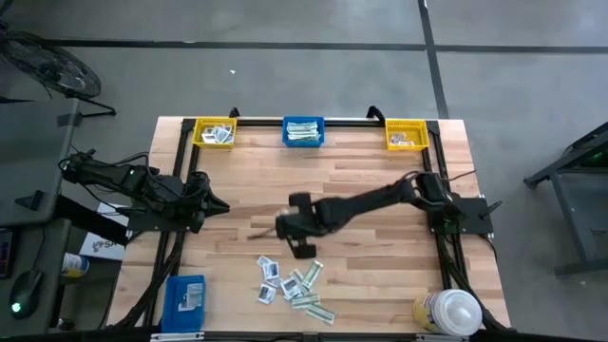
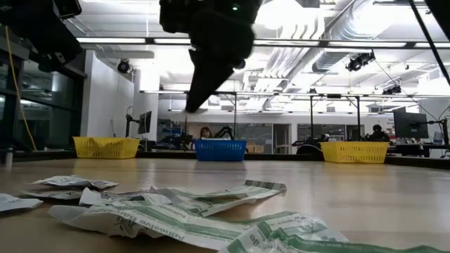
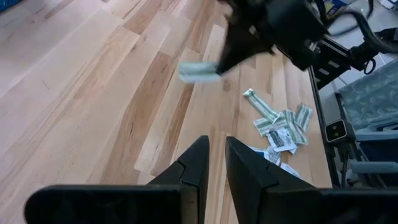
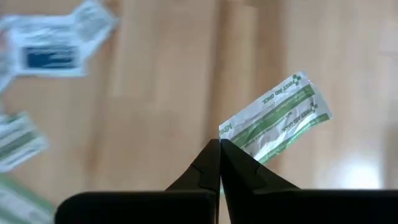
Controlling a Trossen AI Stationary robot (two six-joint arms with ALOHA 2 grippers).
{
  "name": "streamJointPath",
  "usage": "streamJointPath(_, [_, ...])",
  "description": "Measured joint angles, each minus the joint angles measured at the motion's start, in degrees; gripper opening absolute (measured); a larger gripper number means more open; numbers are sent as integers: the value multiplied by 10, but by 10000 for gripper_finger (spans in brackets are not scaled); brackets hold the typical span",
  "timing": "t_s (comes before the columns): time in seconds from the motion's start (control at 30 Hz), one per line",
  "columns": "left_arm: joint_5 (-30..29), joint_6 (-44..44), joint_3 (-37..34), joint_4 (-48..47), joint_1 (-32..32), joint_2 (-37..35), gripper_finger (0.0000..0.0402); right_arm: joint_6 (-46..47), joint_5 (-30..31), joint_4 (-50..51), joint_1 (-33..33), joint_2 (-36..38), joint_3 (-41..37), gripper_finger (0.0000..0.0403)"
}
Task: Pick & Place First Aid Supplies
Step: Put the green bandage pack into the top blue bin
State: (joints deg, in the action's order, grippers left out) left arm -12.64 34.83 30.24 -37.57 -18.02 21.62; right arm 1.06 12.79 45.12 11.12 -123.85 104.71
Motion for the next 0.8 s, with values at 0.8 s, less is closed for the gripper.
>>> streamJointPath(0.8, [-66,106,0,2,0,0,53,-504,-46,84,-297,1,63,0])
